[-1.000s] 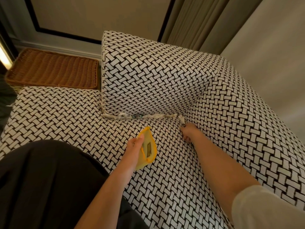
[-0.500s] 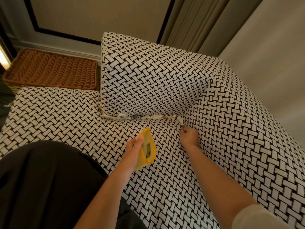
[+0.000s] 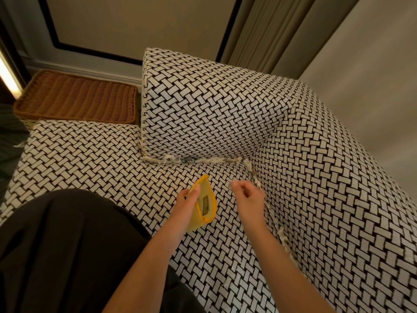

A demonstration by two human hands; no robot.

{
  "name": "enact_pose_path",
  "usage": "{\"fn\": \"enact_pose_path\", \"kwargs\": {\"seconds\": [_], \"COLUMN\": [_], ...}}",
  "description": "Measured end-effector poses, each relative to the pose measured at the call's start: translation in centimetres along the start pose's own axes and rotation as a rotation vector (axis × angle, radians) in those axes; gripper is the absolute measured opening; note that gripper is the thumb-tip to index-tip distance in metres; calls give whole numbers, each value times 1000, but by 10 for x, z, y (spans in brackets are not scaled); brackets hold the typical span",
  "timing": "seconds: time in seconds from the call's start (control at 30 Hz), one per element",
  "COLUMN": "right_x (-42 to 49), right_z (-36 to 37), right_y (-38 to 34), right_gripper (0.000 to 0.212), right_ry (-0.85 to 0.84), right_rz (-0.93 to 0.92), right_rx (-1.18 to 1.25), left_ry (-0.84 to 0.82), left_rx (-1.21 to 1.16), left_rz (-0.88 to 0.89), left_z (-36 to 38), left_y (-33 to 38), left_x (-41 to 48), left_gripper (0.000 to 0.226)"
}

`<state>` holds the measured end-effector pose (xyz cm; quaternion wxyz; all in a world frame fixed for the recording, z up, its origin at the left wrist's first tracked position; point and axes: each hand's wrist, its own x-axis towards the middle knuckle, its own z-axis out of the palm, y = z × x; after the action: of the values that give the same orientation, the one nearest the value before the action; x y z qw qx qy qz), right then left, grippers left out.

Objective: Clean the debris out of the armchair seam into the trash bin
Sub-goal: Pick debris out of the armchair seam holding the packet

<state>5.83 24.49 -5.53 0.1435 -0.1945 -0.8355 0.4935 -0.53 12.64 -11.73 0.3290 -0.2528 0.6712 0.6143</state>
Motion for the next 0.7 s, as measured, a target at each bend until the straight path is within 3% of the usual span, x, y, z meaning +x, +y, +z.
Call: {"fn": "enact_pose_path", "kwargs": {"seconds": [0.13,0.23,0.3,0.37,0.5,0.7], "right_x": [-21,-25,-24,-19,0,35], "right_z": [7,10,9,4,-7,-24], "right_y": [-32,-37,-33,-24,10,57], "right_gripper": [18,22,22,20,13,27], "right_ry": [-212,-276,-225,-141,-32,94], "right_rz": [-105,-162,-135,-79,44,222], "right_rx": [54,23,21,3,-161,-284], "left_ry": [-20,-253,-300,-289,-266,-116], "left_rx": [9,-78,-102,-103,-123,-123], "left_rz": [35,168,186,170,156,79], "left_z": [-7,-19,-22,-21,-20,-9], "left_y": [-2,-19,-22,-20,-20,-8], "left_x": [-10,-36,-43,-41,-41,-21], "left_gripper": [60,99,114,111,81,62]}}
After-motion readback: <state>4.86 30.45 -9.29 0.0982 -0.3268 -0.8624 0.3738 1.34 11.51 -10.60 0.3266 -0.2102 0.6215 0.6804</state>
